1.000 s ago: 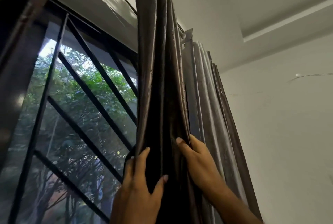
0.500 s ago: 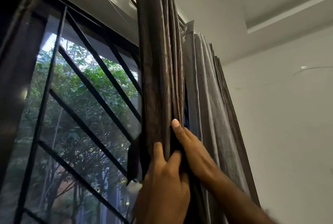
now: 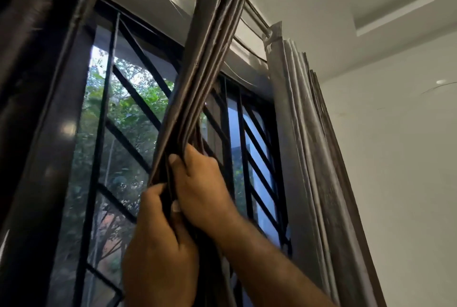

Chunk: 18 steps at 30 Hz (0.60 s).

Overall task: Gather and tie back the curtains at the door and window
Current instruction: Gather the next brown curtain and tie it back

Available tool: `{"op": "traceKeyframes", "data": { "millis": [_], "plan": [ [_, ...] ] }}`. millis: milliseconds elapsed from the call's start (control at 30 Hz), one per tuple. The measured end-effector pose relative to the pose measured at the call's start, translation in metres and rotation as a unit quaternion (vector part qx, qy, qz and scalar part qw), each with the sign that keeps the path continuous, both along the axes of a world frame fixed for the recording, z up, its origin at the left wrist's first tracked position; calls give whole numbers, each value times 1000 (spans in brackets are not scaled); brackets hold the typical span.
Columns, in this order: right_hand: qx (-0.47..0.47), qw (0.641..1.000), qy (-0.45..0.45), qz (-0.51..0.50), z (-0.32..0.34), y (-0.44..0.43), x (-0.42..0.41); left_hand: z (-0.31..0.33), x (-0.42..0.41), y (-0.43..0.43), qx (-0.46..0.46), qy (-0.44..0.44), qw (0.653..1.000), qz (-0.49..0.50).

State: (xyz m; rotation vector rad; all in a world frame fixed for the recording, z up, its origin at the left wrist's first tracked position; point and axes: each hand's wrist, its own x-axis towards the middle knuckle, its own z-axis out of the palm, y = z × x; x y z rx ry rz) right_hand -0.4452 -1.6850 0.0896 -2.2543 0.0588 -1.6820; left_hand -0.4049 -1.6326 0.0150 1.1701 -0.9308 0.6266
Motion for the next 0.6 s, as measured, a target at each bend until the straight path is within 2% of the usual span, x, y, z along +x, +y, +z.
{"op": "traceKeyframes", "data": {
  "millis": [100,200,267,367,433,500,600],
  "plan": [
    [14,999,-20,37,-8,11,-2,-4,-4,15,4,-22,1000,10],
    [87,994,-36,50,-25,-7,-23,-21,-21,8,107,-72,988,78],
    [122,992,-14,10,-37,-24,-36,-28,-32,0,202,-117,971,54],
    [192,981,-12,-24,-51,-46,-54,-48,-37,-17,202,-162,966,-7],
    [208,976,-8,-56,-62,-60,-67,-61,-33,-27,195,-124,968,-96],
    [218,974,9,-59,-73,-70,-79,-65,-28,-32,141,-79,976,-149],
    [243,970,11,3,-85,-81,-94,-67,-20,-45,101,-56,987,-109]
  ]
}}
